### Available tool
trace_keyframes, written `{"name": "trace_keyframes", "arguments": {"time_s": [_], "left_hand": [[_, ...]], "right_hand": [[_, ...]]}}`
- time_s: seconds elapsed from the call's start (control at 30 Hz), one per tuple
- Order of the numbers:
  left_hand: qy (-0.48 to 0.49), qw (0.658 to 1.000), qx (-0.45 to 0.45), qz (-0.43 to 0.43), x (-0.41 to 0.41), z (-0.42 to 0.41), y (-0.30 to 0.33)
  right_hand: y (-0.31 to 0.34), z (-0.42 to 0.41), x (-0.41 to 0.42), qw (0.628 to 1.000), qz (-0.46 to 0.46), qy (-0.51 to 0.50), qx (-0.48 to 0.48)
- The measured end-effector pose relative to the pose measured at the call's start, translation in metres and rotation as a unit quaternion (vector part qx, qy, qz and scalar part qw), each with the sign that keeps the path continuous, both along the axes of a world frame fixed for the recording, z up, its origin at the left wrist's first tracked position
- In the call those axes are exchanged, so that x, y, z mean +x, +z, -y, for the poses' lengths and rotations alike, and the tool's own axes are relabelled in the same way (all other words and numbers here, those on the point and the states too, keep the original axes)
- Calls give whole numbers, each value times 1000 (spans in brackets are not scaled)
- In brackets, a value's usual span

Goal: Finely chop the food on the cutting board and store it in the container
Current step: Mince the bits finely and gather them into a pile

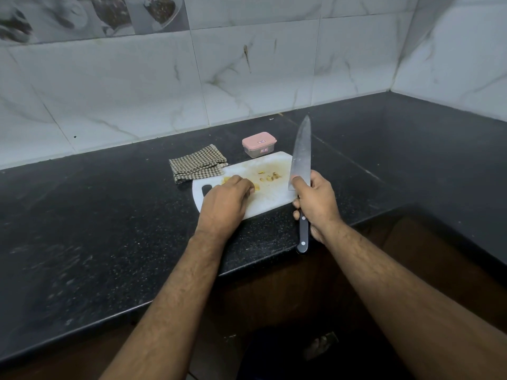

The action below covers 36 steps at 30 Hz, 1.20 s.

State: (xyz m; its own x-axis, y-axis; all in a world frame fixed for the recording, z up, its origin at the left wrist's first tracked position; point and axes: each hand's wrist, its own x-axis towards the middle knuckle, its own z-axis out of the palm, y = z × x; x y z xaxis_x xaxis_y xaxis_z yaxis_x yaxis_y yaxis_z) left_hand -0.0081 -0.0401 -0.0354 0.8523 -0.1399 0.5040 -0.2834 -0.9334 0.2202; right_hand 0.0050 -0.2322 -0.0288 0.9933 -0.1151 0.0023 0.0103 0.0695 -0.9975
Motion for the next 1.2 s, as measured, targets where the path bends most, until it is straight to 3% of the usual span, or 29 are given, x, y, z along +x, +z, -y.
{"name": "trace_keyframes", "arguments": {"time_s": [0.17, 0.37, 0.53, 0.67, 0.93, 1.2], "left_hand": [[54, 998, 12, 0, -11, 1, 6], [97, 994, 31, -35, -28, 10, 2], [103, 993, -10, -64, -36, 9, 1], [109, 992, -28, -51, -49, 5, 2], [148, 988, 28, -29, -71, -3, 5], [104, 991, 73, -36, -71, -7, 7]], "right_hand": [[-2, 1, 8, 998, -2, -24, -62], [3, -5, 8, 978, -21, 1, -206], [17, 2, -4, 959, -31, 37, -281], [19, 2, -16, 952, -33, 53, -300], [17, -2, -50, 943, -16, 71, -324], [25, 1, -56, 929, 12, 82, -361]]}}
